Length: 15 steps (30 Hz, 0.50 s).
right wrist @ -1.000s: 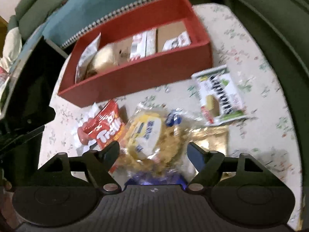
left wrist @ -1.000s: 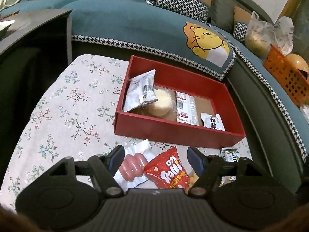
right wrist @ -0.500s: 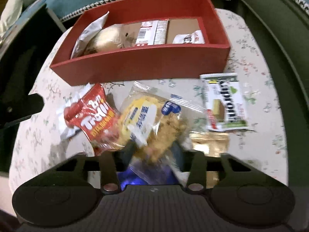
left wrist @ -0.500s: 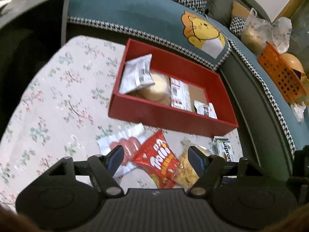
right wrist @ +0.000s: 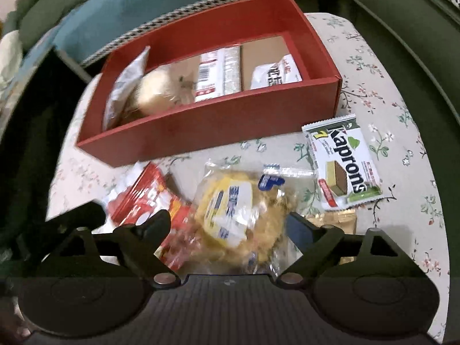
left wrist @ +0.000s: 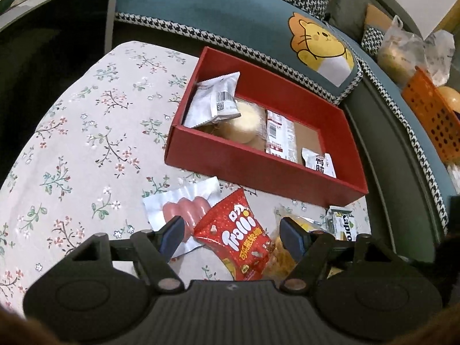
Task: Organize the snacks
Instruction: 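Move the left tool to the red Trolli bag while the right tool reaches the yellow-label cake pouch, then grasp the Trolli bag with the left tool while the right tool grasps the cake pouch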
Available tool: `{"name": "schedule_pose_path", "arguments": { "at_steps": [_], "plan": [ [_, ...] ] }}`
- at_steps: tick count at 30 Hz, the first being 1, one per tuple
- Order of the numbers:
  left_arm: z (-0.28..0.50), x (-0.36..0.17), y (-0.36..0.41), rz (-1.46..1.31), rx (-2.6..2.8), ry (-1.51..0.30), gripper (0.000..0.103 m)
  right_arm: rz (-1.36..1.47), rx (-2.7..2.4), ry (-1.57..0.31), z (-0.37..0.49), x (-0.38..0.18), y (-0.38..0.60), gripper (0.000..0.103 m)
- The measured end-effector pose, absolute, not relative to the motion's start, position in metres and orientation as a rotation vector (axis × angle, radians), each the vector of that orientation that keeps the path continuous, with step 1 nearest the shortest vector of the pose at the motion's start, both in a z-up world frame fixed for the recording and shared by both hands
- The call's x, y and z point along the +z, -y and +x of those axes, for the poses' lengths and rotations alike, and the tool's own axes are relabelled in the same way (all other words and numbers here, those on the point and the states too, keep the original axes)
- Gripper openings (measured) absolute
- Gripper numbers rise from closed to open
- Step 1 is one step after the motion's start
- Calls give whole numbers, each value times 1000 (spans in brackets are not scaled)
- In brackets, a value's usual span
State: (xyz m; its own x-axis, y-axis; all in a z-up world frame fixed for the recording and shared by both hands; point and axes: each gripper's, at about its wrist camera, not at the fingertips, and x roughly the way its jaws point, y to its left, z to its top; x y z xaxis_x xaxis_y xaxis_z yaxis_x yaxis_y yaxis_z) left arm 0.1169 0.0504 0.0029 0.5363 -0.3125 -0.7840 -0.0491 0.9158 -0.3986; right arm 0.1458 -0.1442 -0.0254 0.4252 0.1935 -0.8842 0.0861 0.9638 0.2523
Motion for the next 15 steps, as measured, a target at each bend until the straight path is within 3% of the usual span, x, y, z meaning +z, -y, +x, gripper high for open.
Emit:
{"name": "schedule_pose_path", "arguments": {
  "at_steps": [6, 8, 10, 15],
  "plan": [
    [118, 2, -55, -418, -188, -1016, 103, 184, -2, -1163, 155, -56, 125, 102],
    [116, 2, -55, -405, -193, -1017, 103, 142, 14, -1141, 152, -56, 122, 99],
    [115, 1, -57, -410, -195, -1023, 103, 112, 77, -1142, 148, -49, 127, 82],
    [112, 1, -53, -410, -209, -1032, 103, 22, 106, -1144, 130, -35, 148, 80]
  ]
}}
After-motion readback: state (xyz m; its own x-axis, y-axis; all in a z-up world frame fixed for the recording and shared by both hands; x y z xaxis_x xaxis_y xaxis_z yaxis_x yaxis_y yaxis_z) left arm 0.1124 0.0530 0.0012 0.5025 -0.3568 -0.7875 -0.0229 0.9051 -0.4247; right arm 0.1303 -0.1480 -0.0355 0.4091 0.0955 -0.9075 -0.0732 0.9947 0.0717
